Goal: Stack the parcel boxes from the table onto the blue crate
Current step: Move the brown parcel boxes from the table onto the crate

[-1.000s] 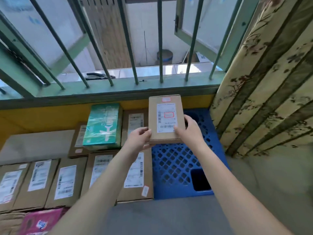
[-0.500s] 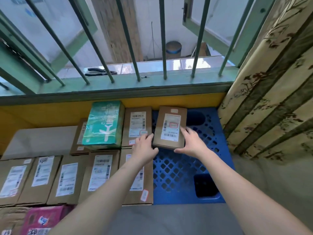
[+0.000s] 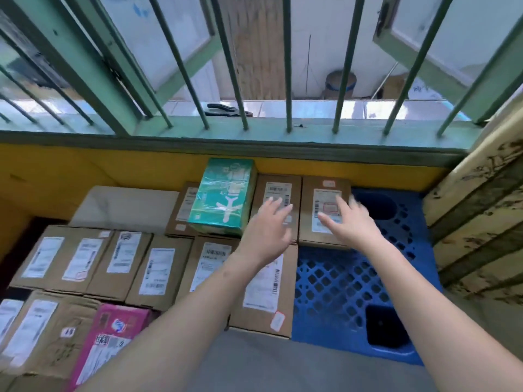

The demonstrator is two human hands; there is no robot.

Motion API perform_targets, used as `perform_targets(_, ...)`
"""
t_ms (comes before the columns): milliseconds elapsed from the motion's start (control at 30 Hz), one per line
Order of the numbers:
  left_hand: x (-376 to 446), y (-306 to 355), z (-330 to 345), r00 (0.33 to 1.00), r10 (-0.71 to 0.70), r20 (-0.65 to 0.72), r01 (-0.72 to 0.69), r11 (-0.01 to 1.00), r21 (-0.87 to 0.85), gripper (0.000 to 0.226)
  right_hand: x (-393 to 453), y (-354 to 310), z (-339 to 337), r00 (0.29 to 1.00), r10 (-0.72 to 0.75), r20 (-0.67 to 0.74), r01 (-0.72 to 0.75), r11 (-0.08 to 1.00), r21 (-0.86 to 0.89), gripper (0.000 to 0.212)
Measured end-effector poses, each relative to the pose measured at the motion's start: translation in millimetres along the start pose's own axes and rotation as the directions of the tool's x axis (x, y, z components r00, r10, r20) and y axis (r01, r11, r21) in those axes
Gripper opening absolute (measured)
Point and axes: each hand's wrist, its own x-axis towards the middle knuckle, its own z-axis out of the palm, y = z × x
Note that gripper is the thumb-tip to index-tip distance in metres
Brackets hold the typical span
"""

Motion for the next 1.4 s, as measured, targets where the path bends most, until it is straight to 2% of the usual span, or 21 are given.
perform_targets(67, -7, -14, -39, 0.980, -0.027, -0.199, 0.003, 0.993, -0.116, 0.054, 1, -39, -9, 0.993, -0.060, -0.104, 0.073, 0.989, 0.128, 0.084)
perform_targets(167, -23, -54, -97, 0.916, -0.144, -0.375, 0.042, 0.962, -0.269, 0.043, -3, -110, -18, 0.955, -0.201, -0.218, 0.263, 0.914, 0.308, 0.075)
perform_targets(233, -35, -91, -124, 0.867, -0.308, -0.392, 0.153, 0.913, -0.379, 0.039, -11, -163, -19, 0.927, -0.266, -0.265, 0.356, 0.845, 0.400, 0.068)
perform_targets(333, -53, -160, -143, 0.797, -0.522, -0.305, 0.355, 0.812, -0.462, 0.039, -22, -244, -9, 0.923, -0.300, -0.241, 0.385, 0.755, 0.532, 0.061)
perform_targets(467, -64, -246, -142, 0.769, -0.626, -0.131, 0.479, 0.700, -0.530, 0.042, -17, -338, 35, 0.965, -0.257, -0.060, 0.219, 0.658, 0.721, 0.057)
perform_targets(600, -50, -314, -122, 0.781, -0.625, 0.018, 0.545, 0.666, -0.509, 0.043, 13, -402, 102, 0.991, -0.067, 0.118, -0.031, 0.737, 0.675, 0.058)
perform_targets(700, -32, -355, -98, 0.795, -0.589, 0.142, 0.574, 0.658, -0.487, 0.047, 44, -416, 161, 0.964, 0.084, 0.251, -0.233, 0.718, 0.656, 0.074)
perform_targets(767, -21, -374, -82, 0.802, -0.558, 0.212, 0.586, 0.669, -0.457, 0.051, 72, -405, 192, 0.952, 0.184, 0.245, -0.302, 0.694, 0.653, 0.078)
perform_targets(867, -7, -391, -61, 0.795, -0.530, 0.295, 0.607, 0.680, -0.412, 0.055, 85, -403, 205, 0.924, 0.311, 0.223, -0.380, 0.679, 0.628, 0.052)
perform_targets(1000, 3, -398, -40, 0.763, -0.511, 0.396, 0.642, 0.671, -0.372, 0.057, 104, -407, 220, 0.911, 0.340, 0.232, -0.412, 0.756, 0.509, 0.028)
perform_targets(1100, 9, -400, -32, 0.748, -0.488, 0.450, 0.656, 0.650, -0.384, 0.056, 111, -411, 223, 0.895, 0.387, 0.222, -0.446, 0.751, 0.487, 0.020)
perform_targets(1167, 12, -398, -32, 0.743, -0.477, 0.470, 0.662, 0.627, -0.410, 0.059, 118, -412, 220, 0.866, 0.438, 0.240, -0.494, 0.677, 0.546, 0.020)
perform_targets(1267, 17, -394, -32, 0.744, -0.468, 0.477, 0.663, 0.606, -0.439, 0.061, 123, -417, 213, 0.804, 0.476, 0.356, -0.578, 0.484, 0.657, 0.025)
perform_targets(1400, 19, -391, -40, 0.757, -0.475, 0.449, 0.654, 0.567, -0.501, 0.051, 126, -420, 212, 0.802, 0.473, 0.365, -0.572, 0.431, 0.698, 0.024)
